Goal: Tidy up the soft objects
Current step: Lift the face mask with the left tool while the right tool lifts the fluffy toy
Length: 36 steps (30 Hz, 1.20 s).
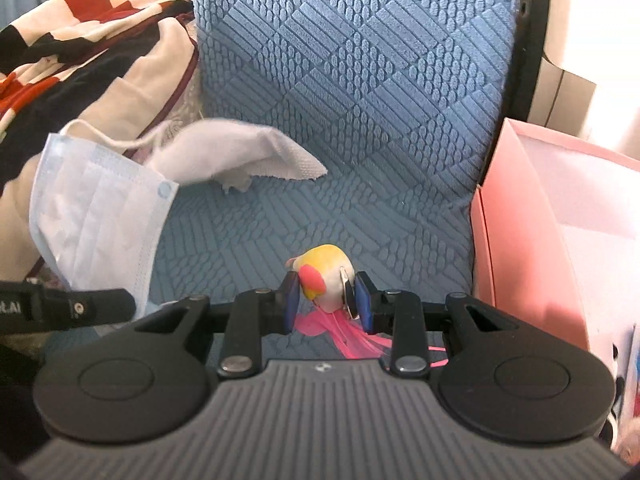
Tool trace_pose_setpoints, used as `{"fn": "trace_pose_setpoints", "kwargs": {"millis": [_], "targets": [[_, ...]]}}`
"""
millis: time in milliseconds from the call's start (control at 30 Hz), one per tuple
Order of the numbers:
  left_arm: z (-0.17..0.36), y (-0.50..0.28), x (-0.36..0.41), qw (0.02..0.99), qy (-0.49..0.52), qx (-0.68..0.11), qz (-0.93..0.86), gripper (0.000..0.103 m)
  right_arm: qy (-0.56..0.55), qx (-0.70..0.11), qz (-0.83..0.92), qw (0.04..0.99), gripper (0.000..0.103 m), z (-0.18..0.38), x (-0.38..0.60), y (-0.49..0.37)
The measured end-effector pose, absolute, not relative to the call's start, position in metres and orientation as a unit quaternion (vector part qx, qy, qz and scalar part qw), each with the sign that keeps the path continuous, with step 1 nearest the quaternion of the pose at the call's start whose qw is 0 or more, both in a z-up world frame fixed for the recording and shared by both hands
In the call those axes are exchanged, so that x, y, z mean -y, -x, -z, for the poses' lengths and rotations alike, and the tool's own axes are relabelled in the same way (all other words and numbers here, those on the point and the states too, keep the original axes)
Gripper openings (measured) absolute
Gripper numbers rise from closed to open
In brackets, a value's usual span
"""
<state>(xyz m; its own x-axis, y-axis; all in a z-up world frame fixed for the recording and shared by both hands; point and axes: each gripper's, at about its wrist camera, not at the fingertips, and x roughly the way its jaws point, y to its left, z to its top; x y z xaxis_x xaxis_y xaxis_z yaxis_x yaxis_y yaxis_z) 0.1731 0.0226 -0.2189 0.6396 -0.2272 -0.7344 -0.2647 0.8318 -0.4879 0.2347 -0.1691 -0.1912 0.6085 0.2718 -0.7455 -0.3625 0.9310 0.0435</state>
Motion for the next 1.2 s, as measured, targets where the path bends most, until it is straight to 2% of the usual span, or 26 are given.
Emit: {"fn": "trace_pose_setpoints", "kwargs": {"millis": [400,933,1200], "targets": [[0.239,-0.160,-0.007,0.841,0.278,-0.463,-0.011,0.005,0.049,-0.431,-0.157,0.887,0.033,0.198,0.180,-0.199],[0.261,-0.175,-0.010,0.833,0.273,-0.479,-0.034,0.005,0.054,-0.457,-0.153,0.874,0.033,0.210,0.176,-0.207],[0.274,-0.187,-0.006,0.847,0.220,-0.482,-0.047,0.006,0.060,-0.470,-0.148,0.868,0.034,0.220,0.176,-0.213]]}}
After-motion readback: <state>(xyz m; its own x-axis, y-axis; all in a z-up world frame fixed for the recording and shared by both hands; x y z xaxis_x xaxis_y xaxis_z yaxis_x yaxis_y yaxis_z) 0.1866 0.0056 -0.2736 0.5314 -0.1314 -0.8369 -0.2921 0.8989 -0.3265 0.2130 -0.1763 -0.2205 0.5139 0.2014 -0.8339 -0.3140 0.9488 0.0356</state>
